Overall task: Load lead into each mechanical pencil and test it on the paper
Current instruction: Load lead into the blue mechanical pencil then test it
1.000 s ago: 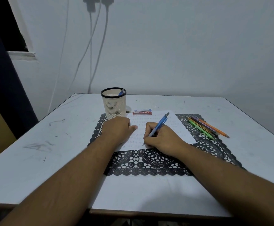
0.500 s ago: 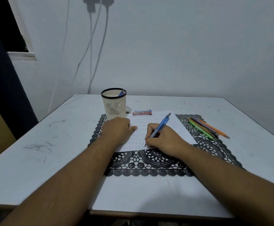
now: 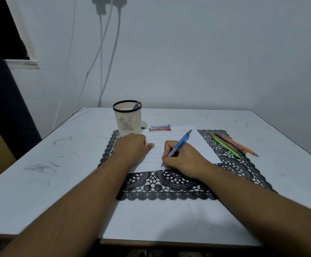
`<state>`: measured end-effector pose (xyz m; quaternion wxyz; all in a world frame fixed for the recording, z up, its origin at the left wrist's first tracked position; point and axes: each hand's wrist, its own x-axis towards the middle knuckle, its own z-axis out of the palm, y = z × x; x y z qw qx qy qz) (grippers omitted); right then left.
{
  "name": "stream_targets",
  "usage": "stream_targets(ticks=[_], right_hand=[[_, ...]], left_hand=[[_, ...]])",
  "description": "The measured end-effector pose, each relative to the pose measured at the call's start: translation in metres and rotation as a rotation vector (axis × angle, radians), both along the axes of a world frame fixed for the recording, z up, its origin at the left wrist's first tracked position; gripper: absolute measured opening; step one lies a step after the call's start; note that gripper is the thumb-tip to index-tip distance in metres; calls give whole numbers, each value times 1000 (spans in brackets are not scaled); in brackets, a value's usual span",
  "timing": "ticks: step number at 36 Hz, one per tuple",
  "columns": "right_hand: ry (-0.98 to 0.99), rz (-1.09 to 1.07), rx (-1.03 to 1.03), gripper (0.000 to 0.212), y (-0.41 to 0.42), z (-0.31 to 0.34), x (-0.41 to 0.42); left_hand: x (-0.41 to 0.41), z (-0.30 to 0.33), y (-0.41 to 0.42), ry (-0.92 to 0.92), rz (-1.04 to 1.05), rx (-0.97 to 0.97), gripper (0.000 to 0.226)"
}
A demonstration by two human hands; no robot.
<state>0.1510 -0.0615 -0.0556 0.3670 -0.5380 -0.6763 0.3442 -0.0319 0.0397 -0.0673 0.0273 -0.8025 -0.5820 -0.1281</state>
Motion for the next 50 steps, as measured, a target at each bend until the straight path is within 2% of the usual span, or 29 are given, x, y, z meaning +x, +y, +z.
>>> stream_targets(ticks=[9,18,23,44,50], right_hand=[[-15,-9,6,32,-1,2,-1],[30,-29,12,26,-2,2,5],[-14,-17,6,21,-2,3,4],[-49,-23,23,32,-3,2,1],[3,-41,11,28,-2,2,4]], left_hand=[[0,0,-2,-6,4,11,43],[0,-1,-2,-14,-2,17,42],[0,-1,-2,-12,-8,12,42],[-1,1,-4,-18,-3,16,43],[0,1,-5,-18,-8,17,44]])
